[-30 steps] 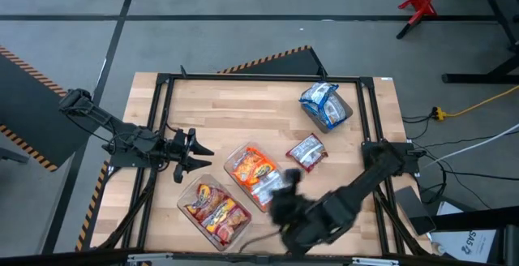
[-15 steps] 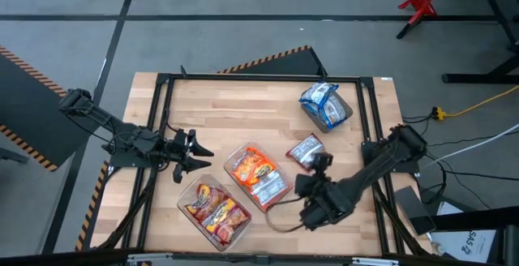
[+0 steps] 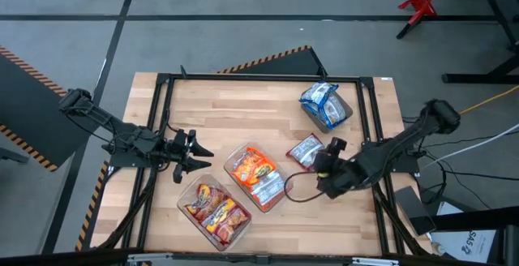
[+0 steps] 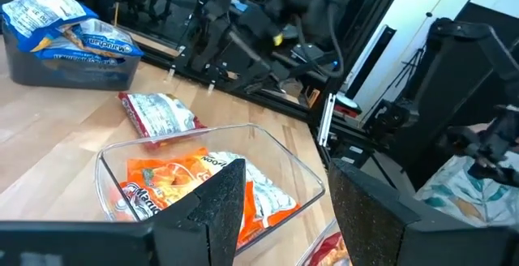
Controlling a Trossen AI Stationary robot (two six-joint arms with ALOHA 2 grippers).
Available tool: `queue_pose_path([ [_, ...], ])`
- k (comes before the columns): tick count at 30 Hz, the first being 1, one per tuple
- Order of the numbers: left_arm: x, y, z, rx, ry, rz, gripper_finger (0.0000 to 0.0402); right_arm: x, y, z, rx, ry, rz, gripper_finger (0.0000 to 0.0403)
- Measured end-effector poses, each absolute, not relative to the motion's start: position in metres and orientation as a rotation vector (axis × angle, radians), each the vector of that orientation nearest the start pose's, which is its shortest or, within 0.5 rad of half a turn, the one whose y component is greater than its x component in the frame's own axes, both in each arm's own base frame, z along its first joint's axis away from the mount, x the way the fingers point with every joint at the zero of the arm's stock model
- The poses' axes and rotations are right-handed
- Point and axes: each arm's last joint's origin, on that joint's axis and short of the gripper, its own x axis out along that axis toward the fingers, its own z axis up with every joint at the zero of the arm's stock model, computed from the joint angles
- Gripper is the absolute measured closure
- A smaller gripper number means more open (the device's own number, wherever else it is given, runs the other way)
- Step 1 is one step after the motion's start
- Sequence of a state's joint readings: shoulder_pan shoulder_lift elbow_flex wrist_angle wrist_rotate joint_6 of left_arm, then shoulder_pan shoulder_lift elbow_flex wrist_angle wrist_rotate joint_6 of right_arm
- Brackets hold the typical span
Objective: Sort Maruchan noodles
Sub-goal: Put the red noodle pack into the bottom transparent bin
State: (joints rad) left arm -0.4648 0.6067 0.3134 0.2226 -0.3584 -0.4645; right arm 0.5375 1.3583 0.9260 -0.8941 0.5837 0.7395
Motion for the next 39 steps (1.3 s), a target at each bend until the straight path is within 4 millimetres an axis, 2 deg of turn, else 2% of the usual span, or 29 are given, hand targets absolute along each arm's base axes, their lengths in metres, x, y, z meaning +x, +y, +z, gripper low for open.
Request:
queue_pose_path([
  [4, 0.138, -0.057, 0.233, -0.432, 0.086, -0.062, 0.023, 0.21, 0.083, 0.2, 0.052, 1.036, -0.419, 0.0113],
  [8, 0.138, -0.057, 0.233, -0.432, 0.087, -0.048, 0.023, 0.219, 0.076, 0.181, 0.134, 1.094, -0.328, 0.0113],
  [15, 0.138, -0.056, 0.232, -0.425, 0.097, -0.037, 0.023, 0.23, 0.083, 0.164, -0.062, 1.1, -0.296, 0.0113],
  [20, 0.138, -0.057, 0.231, -0.422, 0.109, -0.038, 0.023, 0.238, 0.088, 0.152, -0.049, 1.12, -0.237, 0.0113],
  [26, 0.138, -0.056, 0.227, -0.406, 0.142, -0.022, 0.023, 0.237, 0.084, 0.138, -0.158, 1.161, -0.356, 0.0113],
  [32, 0.138, -0.056, 0.226, -0.399, 0.146, -0.012, 0.023, 0.241, 0.084, 0.121, -0.235, 1.198, -0.403, 0.0114],
  [35, 0.138, -0.056, 0.226, -0.398, 0.144, -0.005, 0.023, 0.241, 0.084, 0.113, -0.223, 1.222, -0.428, 0.013],
  [39, 0.138, -0.055, 0.226, -0.395, 0.142, 0.004, 0.023, 0.241, 0.084, 0.11, -0.186, 1.201, -0.494, 0.0184],
])
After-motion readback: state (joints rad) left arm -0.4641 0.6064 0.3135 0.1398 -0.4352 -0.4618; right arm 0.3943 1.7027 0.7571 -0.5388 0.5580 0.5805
